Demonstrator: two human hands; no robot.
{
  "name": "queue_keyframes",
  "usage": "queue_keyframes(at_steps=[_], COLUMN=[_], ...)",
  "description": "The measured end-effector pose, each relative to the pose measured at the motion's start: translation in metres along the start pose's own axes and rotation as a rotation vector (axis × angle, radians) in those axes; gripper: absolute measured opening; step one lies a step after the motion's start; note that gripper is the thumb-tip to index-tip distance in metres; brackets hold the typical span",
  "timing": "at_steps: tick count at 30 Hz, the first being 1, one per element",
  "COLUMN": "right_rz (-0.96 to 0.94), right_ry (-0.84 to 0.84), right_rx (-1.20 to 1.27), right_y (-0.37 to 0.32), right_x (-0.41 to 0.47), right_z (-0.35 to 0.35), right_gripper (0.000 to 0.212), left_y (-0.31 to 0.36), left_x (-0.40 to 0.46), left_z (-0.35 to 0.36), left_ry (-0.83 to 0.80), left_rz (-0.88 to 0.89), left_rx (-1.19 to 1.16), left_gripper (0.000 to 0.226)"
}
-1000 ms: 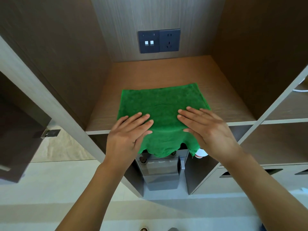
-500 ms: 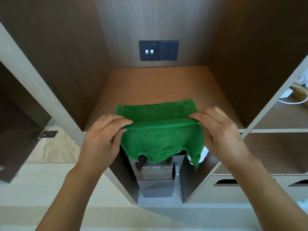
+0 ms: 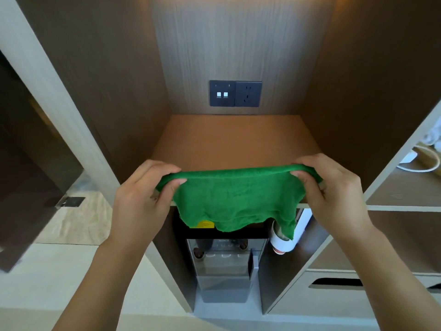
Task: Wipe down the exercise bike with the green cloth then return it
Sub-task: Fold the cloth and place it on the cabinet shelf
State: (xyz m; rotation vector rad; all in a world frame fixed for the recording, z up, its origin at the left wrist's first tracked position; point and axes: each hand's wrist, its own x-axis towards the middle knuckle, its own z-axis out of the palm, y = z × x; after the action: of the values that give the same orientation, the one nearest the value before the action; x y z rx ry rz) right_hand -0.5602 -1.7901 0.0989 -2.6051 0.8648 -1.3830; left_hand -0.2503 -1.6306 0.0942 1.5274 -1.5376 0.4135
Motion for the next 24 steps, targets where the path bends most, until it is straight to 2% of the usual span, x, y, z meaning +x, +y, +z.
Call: queue_keyframes(at_steps=[7, 11, 14, 17, 19, 21, 24], right_rz=[-0.054, 0.016, 0.142, 0.258, 0.273, 0.231, 0.157], right_ry=[0.091, 0.115, -0.016, -0.200, -0.300, -0.323, -0.361], right_rx=[0.069, 0.107, 0.137, 0.000, -0.094, -0.101, -0.041], right_y=[-0.019, -0.010, 0.013, 0.034, 0.036, 0.031, 0.016], right_x=[0.025, 0.046, 0.065, 0.076, 0.073, 0.066, 0.054], right_z=[-0.025, -0.016, 0.014, 0.046, 0.057, 0.061, 0.061], right_gripper=[0.019, 0.017, 0.014, 0.023, 0.028, 0.025, 0.019], left_y=[0.012, -0.001, -0.023, -0.040, -0.041, -0.035, -0.021], left_x=[0.027, 0.048, 0.066, 0.072, 0.070, 0.063, 0.049], left_z=[-0.029, -0.023, 0.003, 0.028, 0.036, 0.039, 0.045], left_ry=[0.120, 0.140, 0.004, -0.190, -0.240, -0.283, -0.477], left_rz=[0.091, 0.108, -0.028, -0.195, -0.204, -0.163, -0.117], left_rx=[0.021, -0.008, 0.005, 0.051, 0.057, 0.004, -0.071], left_gripper=[0.019, 0.018, 0.018, 0.027, 0.027, 0.022, 0.019])
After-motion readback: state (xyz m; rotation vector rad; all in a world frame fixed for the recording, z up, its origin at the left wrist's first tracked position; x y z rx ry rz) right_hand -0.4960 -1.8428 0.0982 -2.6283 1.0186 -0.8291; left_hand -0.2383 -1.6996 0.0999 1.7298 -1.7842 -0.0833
